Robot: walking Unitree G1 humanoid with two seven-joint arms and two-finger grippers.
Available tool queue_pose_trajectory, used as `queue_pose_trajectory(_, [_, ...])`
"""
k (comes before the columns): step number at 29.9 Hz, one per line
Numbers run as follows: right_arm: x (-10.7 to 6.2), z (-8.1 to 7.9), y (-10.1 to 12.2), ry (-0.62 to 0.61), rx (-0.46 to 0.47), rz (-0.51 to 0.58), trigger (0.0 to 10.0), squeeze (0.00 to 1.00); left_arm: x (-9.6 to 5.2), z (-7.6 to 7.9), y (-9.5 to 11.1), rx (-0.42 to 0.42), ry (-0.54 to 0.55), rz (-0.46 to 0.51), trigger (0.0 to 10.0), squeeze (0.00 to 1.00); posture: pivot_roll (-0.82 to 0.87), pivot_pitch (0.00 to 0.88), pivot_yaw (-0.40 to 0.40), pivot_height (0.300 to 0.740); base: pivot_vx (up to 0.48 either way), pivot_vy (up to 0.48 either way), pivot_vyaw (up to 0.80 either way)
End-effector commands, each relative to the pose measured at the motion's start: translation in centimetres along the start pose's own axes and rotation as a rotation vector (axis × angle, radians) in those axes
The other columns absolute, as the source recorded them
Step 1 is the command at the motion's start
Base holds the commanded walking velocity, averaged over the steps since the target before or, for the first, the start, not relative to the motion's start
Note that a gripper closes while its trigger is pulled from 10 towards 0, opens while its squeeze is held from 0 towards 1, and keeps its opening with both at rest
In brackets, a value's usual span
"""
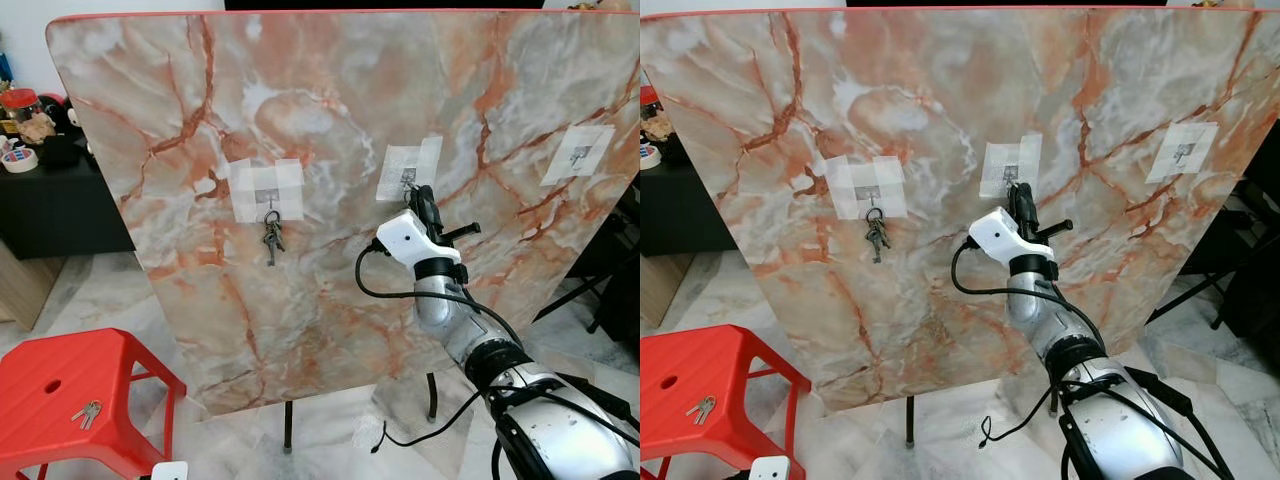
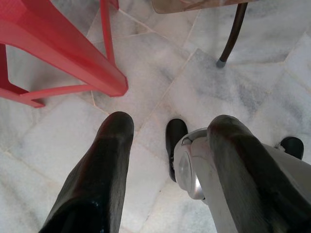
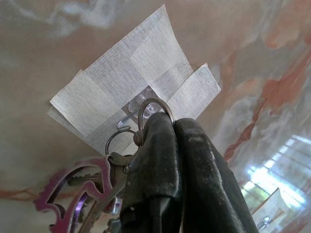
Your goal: Hang keys on a hook
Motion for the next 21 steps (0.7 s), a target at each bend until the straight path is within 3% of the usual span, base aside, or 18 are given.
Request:
queue_pose_trajectory(1, [0.7,0.5,0.6,-0.014,0.015,0.006,10.0,0.0,-0.1,0.1,-0.4,-0.005,0.002,-0.017,10.0,0.0,0.08,0.0,-0.066,0.74,0.0,0.0,0.0])
queue_pose_trajectory(21, [1.0,-0.7,0.4,0.097,0.023,-0.051,10.0,0.0,-0.1,0.1,-0.4,-0.008,0.003,-0.015,10.0,0.0,0.08,0.0,-0.069,0.74,0.0,0.0,0.0])
Point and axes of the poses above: a point about 5 cm out from each wrist's last joint towards the gripper, its own x axis pointing out of the wrist towards the gripper, its own y axis along the axis of the wrist's last joint, z = x × y, the point moved 4 cm from there along x, pointing out of the wrist towards the gripper, and after that the axes turned 4 degrees about x, right-handed, at the moved point
